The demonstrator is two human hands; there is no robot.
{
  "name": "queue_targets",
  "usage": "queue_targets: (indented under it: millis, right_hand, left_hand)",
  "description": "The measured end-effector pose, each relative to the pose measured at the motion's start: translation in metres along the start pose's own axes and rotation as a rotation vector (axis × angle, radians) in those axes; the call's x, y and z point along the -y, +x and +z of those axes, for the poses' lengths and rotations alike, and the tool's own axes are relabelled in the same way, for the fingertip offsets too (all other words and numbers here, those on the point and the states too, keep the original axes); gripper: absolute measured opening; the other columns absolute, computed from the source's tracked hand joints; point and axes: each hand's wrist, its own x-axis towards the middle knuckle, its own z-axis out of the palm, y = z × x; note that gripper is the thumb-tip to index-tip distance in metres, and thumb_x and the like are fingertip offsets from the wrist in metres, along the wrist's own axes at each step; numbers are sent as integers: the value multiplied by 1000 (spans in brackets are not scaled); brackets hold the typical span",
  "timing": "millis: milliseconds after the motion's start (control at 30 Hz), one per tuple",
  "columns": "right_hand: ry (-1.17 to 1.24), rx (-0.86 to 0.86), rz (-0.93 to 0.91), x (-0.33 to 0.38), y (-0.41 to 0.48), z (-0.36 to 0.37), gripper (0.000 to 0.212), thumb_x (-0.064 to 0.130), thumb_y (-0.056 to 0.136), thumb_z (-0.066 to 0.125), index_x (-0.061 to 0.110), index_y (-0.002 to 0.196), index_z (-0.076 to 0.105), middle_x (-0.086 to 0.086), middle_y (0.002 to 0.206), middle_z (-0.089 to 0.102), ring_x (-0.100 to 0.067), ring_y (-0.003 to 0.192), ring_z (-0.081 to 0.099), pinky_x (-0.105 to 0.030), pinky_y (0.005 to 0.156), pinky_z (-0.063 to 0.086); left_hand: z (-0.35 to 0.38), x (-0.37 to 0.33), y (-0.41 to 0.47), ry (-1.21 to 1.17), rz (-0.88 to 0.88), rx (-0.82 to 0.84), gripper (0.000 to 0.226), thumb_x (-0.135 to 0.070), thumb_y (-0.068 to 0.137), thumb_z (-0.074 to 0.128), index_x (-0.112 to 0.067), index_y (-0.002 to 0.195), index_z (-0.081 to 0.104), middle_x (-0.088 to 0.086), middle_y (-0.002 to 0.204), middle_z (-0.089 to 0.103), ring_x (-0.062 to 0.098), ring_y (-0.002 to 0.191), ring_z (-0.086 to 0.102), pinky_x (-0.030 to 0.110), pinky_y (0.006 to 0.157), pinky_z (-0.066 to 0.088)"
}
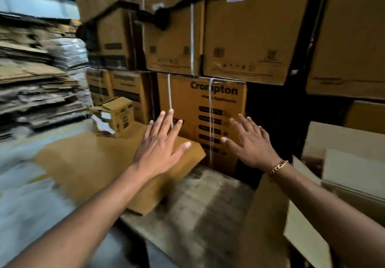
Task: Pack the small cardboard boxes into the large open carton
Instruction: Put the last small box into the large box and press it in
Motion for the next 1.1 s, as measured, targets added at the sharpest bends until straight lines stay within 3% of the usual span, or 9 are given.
queue_targets:
  millis: [133, 400, 567, 900, 1100]
  right_hand:
    - [0, 82, -68, 85, 47, 52, 81, 78, 91, 23, 34, 159, 15, 3, 169, 0, -20, 154, -4, -51, 121, 2]
    - [48, 145, -197, 205, 129, 136, 83, 78, 91, 18, 32, 159, 15, 1, 169, 2, -23, 155, -1, -52, 121, 4]
    - [79, 165, -233, 256, 191, 190, 82, 75, 91, 20, 31, 160, 15, 0, 169, 1, -23, 155, -1, -50, 121, 4]
    - [170, 224, -248, 334, 352, 298, 77, 72, 94, 26, 32, 159, 14, 0, 169, 2, -28, 154, 6, -54, 119, 11]
    - [257, 316, -168, 366, 421, 350, 80, 72, 94, 31, 30, 160, 12, 1, 169, 2, -33, 152, 15, -58, 116, 23]
  left_hand:
    - [-15, 93, -15, 89, -107, 38, 77, -69, 97, 21, -24, 160, 17, 5, 168, -12, 23, 154, -10, 46, 123, 0]
    - [-12, 236, -37, 175, -220, 37, 77, -70, 98, 19, -24, 160, 17, 7, 168, -8, 26, 154, -7, 49, 123, 3]
    - [15, 325, -33, 222, -291, 71, 78, -72, 96, 16, -26, 160, 14, 6, 168, -12, 25, 154, -9, 45, 121, -6]
    - [82, 489, 45, 228, -386, 118, 81, -74, 94, 12, -27, 160, 10, 6, 168, -10, 25, 154, -7, 48, 123, -1]
    - [130, 565, 89, 92, -434, 172, 86, -77, 90, 13, -28, 160, 11, 5, 169, -5, 25, 154, 0, 50, 121, 4]
